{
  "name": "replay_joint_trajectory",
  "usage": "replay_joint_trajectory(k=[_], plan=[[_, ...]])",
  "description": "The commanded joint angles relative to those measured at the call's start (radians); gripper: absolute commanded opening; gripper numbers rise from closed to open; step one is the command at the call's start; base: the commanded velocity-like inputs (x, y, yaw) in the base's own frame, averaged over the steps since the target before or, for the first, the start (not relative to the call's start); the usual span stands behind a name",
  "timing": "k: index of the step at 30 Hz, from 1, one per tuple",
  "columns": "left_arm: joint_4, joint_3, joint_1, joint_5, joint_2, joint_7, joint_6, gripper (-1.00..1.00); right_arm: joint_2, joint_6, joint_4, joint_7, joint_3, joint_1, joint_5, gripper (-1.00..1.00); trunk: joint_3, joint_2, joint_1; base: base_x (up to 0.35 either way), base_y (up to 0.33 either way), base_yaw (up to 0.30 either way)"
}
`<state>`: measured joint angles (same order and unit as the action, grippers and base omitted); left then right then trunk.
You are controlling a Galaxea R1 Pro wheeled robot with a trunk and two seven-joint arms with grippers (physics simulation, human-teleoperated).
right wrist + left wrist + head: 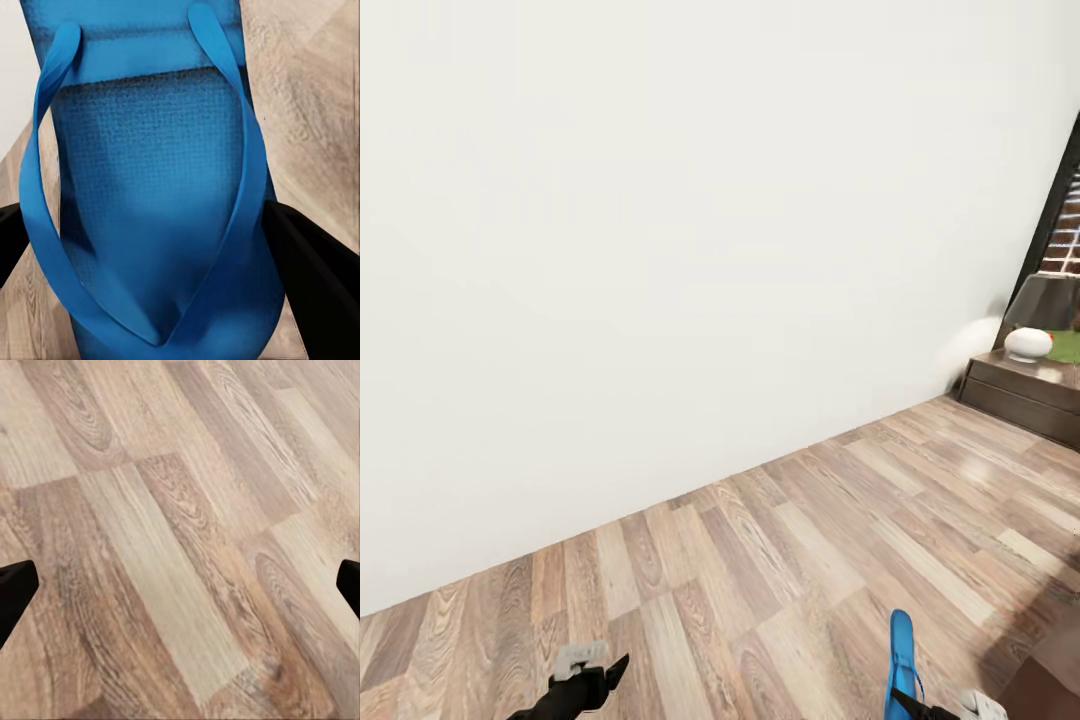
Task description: In the bedroom, move the book from the bed onto either nightstand, and place the two sandals side by side next to the bed.
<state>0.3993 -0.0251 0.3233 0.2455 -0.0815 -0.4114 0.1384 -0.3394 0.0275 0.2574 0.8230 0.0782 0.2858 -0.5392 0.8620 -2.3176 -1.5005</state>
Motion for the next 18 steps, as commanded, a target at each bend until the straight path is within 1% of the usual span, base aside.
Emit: replay_joint_trajectory(k=[1, 5, 18], plan=[[-0.001, -0.003, 0.000, 0.005, 0.002, 0.014, 0.005, 1.00, 0.000, 0.003, -0.001, 0.005, 0.006, 0.001, -0.001, -1.00, 0.000, 0.000, 0.000, 0.000, 0.000, -0.300], [-0.002, -0.006, 0.000, 0.006, 0.004, 0.046, 0.013, 1.00, 0.001, 0.003, -0.001, 0.005, 0.006, 0.001, -0.001, -1.00, -0.002, 0.000, 0.000, 0.000, 0.000, -0.300], [-0.003, -0.003, 0.000, 0.004, 0.005, 0.052, 0.018, 1.00, 0.001, 0.003, -0.002, 0.005, 0.005, 0.001, -0.001, -1.00, -0.011, 0.000, 0.000, 0.000, 0.000, -0.290]])
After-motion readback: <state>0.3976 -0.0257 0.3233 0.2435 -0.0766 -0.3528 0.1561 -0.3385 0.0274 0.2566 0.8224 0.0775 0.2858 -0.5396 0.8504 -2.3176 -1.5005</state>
